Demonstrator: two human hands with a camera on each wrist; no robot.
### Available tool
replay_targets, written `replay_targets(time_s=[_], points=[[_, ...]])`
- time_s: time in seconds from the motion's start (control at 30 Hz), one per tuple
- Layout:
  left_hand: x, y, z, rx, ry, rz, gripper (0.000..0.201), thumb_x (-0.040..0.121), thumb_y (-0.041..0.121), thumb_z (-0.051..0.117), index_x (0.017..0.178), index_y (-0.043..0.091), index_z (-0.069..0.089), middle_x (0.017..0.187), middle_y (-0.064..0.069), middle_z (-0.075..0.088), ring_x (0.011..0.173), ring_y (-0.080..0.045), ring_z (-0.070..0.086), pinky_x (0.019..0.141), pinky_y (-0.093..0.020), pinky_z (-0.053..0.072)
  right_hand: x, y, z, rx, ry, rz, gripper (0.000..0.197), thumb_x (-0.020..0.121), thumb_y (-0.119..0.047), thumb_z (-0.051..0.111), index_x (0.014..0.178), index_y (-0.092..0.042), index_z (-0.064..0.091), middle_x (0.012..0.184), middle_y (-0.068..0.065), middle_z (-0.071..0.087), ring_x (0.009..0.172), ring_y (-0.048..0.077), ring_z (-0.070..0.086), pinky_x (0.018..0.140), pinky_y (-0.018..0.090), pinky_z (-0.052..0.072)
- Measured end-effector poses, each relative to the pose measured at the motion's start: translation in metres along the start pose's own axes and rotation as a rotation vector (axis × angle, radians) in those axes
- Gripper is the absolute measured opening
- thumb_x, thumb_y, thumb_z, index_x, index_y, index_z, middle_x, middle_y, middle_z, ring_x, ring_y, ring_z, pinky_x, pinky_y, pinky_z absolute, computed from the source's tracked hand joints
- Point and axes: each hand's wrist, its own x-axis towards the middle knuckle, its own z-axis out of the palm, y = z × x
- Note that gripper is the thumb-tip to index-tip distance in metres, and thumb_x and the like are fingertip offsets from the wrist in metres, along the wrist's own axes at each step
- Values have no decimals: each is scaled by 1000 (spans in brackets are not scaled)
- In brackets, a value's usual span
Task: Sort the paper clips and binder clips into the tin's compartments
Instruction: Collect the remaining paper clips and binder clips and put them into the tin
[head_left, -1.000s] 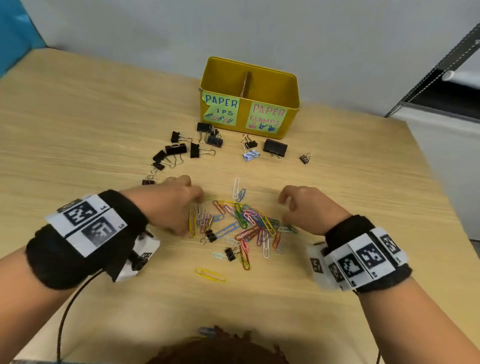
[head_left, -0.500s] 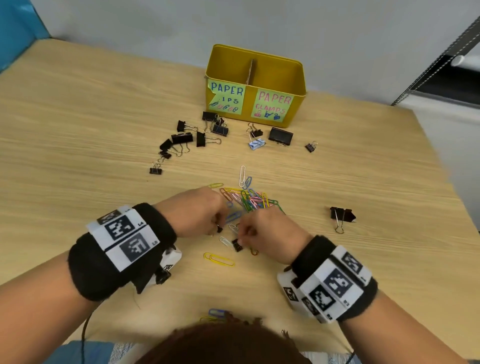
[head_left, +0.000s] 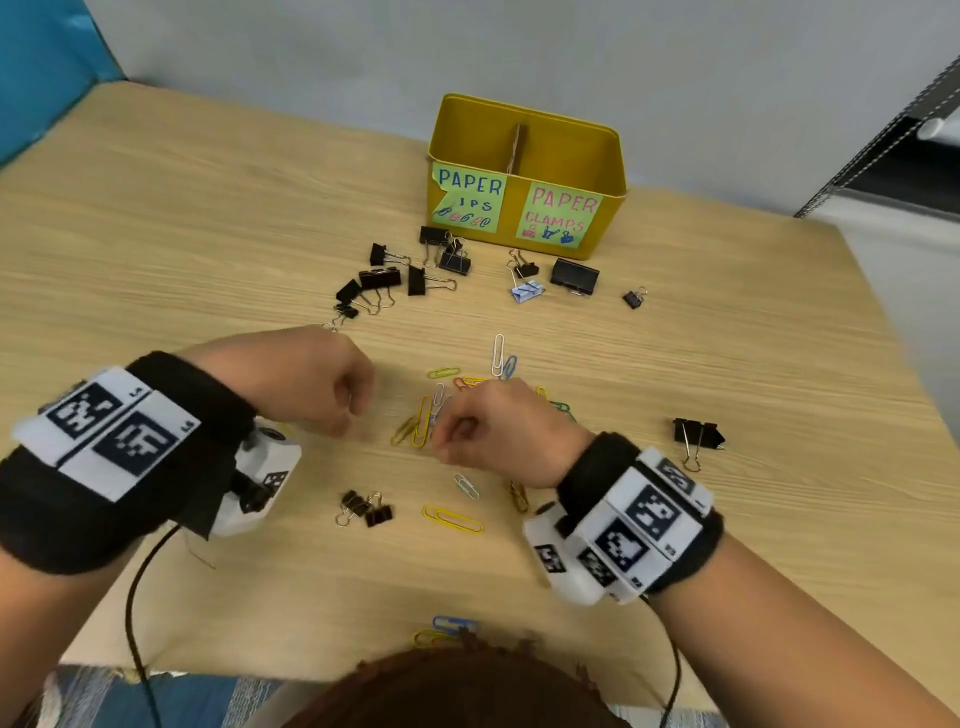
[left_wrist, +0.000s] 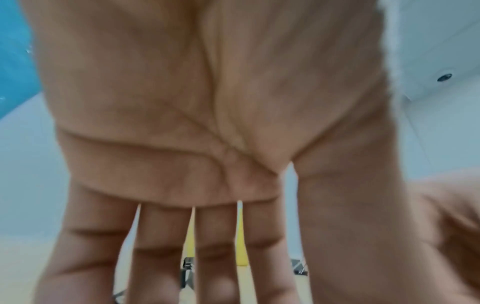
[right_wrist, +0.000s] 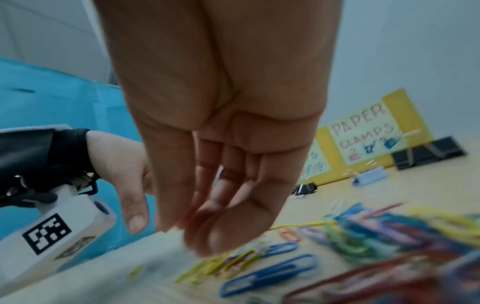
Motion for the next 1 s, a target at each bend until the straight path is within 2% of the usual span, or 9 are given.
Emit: replay_targets(time_s=[0.13,0.2,0.33,0.47,0.6,0.73,0.87,0.93,1.0], points=[[20,8,5,33,13,38,13,73,18,68,79,25,58,76,10,58,73,-12,55,74,-33,51,-16,17,15,182,-481,23,25,85,-3,59,108,-2,68,76,10,64,60,5,54,61,21,44],[35,23,13,78,-20,77,16,73,15,68,78,23,55,71,10,54,72,-14,53,66,-29,45,-15,22,22,291,-548,74,29,88,-1,54,116,2,61,70,4,60,50,-5,52,53,15,43],[59,52,17,86,-88,156,23,71,8,67,70,24,50,72,3,58,64,-20,59,57,-32,49,-7,39,-3,358,-260,151,24,89,2,53,111,2,62,67,-2,55,53,6,52,52,19,44],[65,56,4,69,61,181,27,68,12,71,79,22,49,76,6,50,78,-19,55,63,-31,44,-25,55,-43,274,-38,221,10,82,-3,62,85,-10,68,63,1,59,53,11,51,49,20,43],[62,48,10,118,-79,77,41,62,15,77,87,22,45,94,0,51,86,-21,54,67,-31,43,-49,67,-51,69,-214,341,18,77,-7,63,75,-23,71,60,-8,60,48,-2,52,52,15,45],[64,68,16,132,-40,134,27,70,11,72,84,16,49,78,1,50,60,-13,46,51,-24,35,-34,63,-26,73,-245,335,23,76,-4,58,77,-26,67,67,2,63,51,2,53,57,16,45],[65,79,16,190,98,199,29,69,20,74,83,15,50,87,-6,54,78,-21,50,66,-31,42,-24,61,-30,48,21,286,21,78,-5,56,75,-24,64,61,-14,53,49,-6,51,51,5,37],[63,78,12,129,152,185,49,62,31,80,95,17,46,105,-5,49,93,-21,49,76,-34,46,-26,67,-36,61,191,325,16,74,-8,64,82,-22,62,73,-6,57,62,1,53,64,17,43],[63,78,11,121,147,202,86,53,40,84,123,20,39,126,-6,37,116,-24,40,93,-42,46,-26,72,-36,2,246,411,52,68,-24,76,116,-23,55,110,7,54,97,19,54,89,29,45]])
